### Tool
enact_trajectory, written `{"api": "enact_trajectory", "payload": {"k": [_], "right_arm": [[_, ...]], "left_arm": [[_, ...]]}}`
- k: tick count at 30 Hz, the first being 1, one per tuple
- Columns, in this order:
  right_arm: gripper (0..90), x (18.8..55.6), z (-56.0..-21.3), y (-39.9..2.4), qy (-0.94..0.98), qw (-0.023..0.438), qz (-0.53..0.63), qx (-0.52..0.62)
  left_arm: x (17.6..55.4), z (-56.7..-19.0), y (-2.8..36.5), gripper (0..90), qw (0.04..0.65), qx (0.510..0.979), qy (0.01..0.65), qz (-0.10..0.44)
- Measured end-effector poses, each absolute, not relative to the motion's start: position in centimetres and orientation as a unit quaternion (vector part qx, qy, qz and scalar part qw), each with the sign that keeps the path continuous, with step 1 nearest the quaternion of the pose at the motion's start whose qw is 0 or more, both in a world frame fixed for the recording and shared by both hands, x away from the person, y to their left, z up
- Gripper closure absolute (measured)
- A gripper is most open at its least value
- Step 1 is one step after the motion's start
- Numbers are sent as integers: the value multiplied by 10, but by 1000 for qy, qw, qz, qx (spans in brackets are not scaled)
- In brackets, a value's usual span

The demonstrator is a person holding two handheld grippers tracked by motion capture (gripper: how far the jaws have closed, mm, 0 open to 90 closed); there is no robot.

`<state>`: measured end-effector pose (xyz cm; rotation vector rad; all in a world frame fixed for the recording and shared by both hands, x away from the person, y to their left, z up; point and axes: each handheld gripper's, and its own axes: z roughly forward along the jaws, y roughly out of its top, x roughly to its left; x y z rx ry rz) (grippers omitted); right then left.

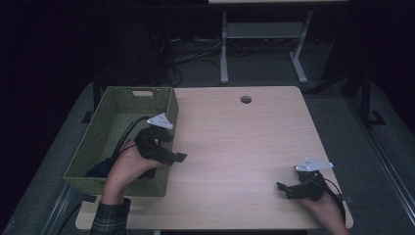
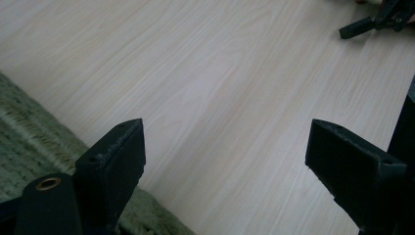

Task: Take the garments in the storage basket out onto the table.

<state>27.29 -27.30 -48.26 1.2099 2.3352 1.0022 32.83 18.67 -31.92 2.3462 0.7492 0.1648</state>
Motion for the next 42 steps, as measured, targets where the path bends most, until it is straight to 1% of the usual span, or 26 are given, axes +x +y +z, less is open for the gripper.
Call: {"api": "enact_trajectory", "payload": {"k": [13,42], "right_arm": [[59,273,-483,-273,819,163,351,424],[59,273,-483,-273,819,163,351,423]], "left_arm": [[327,-309,203,148,326,894,298,80],[322,-301,263,148,309,867,370,125]]}}
